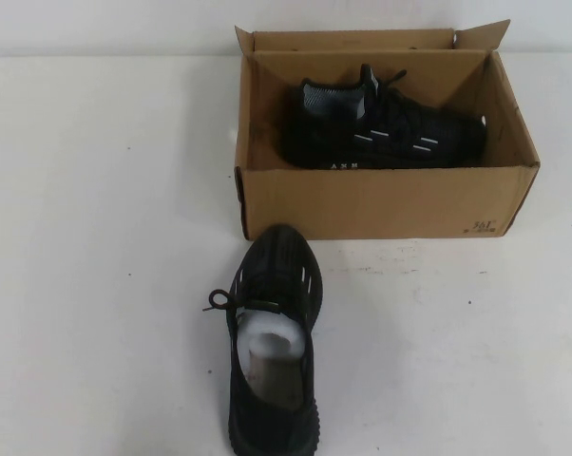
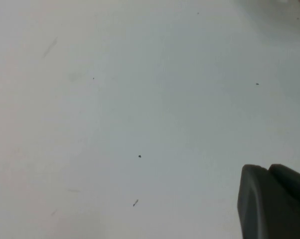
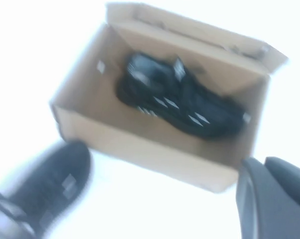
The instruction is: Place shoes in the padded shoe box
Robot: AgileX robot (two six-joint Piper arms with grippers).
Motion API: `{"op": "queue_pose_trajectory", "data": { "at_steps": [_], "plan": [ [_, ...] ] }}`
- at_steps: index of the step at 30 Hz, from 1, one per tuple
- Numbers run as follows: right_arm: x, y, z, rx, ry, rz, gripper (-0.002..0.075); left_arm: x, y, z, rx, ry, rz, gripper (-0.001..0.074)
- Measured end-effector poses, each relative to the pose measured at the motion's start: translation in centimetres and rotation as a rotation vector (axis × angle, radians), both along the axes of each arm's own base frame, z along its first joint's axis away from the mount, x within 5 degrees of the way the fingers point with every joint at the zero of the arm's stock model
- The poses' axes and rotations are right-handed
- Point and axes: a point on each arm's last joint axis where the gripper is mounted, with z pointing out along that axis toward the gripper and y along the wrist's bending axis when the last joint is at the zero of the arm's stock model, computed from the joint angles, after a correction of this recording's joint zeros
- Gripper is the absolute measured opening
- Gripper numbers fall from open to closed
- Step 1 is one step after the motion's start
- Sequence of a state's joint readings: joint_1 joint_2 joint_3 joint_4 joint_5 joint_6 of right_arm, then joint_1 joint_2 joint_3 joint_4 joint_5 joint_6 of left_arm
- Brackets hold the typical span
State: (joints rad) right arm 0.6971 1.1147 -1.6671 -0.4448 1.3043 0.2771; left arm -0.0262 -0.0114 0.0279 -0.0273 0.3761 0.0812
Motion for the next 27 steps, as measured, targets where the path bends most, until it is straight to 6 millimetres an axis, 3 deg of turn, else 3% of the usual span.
{"op": "queue_pose_trajectory", "data": {
  "at_steps": [7,12,15,20,27],
  "plan": [
    [-2.3,-2.9,-4.4,-0.009,0.03,-0.125,-0.0007,0.0,0.0,0.0,0.0,0.0,0.0,-0.0004],
    [-2.8,-4.3,-8.7,0.024,-0.107,-0.117,-0.0007,0.0,0.0,0.0,0.0,0.0,0.0,-0.0004],
    [-3.1,-5.7,-13.0,0.12,-0.185,-0.172,-0.0007,0.0,0.0,0.0,0.0,0.0,0.0,-0.0004],
    [-4.9,-8.0,-21.6,0.197,-0.36,-0.299,-0.0007,0.0,0.0,0.0,0.0,0.0,0.0,-0.0004],
    [-7.9,-8.2,-28.4,0.235,-0.635,-0.301,-0.0007,0.0,0.0,0.0,0.0,0.0,0.0,-0.0004]
  ]
}}
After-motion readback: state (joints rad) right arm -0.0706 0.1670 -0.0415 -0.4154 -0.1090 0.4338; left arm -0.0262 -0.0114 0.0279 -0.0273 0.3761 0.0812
